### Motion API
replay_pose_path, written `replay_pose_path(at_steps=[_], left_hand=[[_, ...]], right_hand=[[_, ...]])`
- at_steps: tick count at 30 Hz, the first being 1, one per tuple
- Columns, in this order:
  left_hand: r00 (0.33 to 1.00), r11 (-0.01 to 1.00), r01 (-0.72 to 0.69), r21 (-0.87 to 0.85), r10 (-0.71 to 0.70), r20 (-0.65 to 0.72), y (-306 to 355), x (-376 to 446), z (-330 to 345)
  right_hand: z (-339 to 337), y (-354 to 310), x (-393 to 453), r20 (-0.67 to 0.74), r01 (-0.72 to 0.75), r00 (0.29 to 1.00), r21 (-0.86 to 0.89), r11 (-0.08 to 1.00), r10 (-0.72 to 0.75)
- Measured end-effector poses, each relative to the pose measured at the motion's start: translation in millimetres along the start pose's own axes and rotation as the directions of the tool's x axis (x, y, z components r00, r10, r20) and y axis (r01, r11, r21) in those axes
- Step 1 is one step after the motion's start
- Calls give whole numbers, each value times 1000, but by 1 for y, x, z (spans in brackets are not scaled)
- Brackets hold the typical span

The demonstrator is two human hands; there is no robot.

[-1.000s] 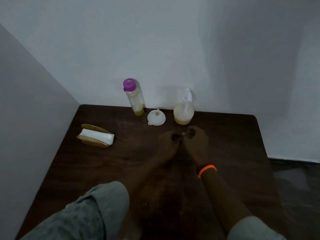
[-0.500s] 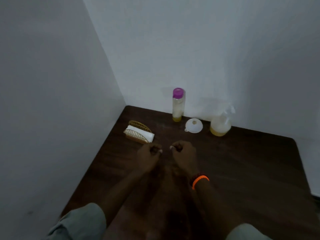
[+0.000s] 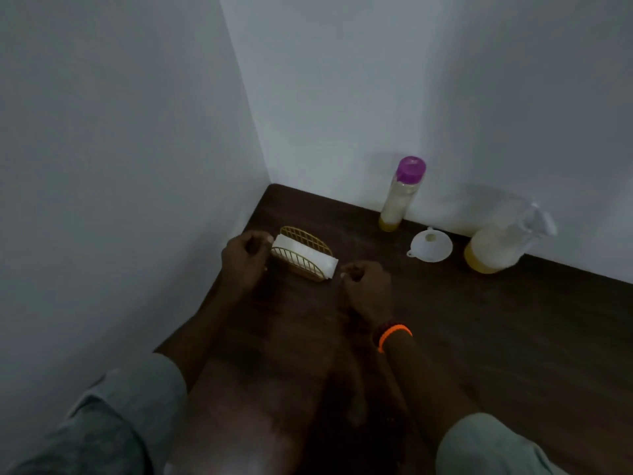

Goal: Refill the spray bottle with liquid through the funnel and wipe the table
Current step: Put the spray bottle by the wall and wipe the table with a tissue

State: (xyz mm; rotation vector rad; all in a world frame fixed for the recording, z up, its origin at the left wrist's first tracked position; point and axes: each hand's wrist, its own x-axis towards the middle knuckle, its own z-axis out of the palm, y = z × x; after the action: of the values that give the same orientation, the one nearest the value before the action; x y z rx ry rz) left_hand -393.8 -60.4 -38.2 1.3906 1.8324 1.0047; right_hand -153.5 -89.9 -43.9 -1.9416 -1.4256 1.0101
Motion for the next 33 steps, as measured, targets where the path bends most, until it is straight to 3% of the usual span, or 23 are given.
replay_pose_path(at_steps=[4, 8, 17, 33], left_hand=[[998, 996, 23, 90, -28, 49, -19, 35, 4], [983, 968, -89, 235, 48, 177, -30, 54, 7], [941, 925, -209, 316, 103, 322, -37, 72, 10], [947, 948, -188, 259, 104, 305, -29, 77, 10]], right_hand=[[14, 1, 25, 10, 4, 1000, -69, 998, -4], [28, 0, 42, 13, 10, 1000, -78, 997, -9], [39, 6, 56, 18, -10, 1000, -91, 996, 12], [38, 9, 56, -13, 66, 998, -64, 996, -67]])
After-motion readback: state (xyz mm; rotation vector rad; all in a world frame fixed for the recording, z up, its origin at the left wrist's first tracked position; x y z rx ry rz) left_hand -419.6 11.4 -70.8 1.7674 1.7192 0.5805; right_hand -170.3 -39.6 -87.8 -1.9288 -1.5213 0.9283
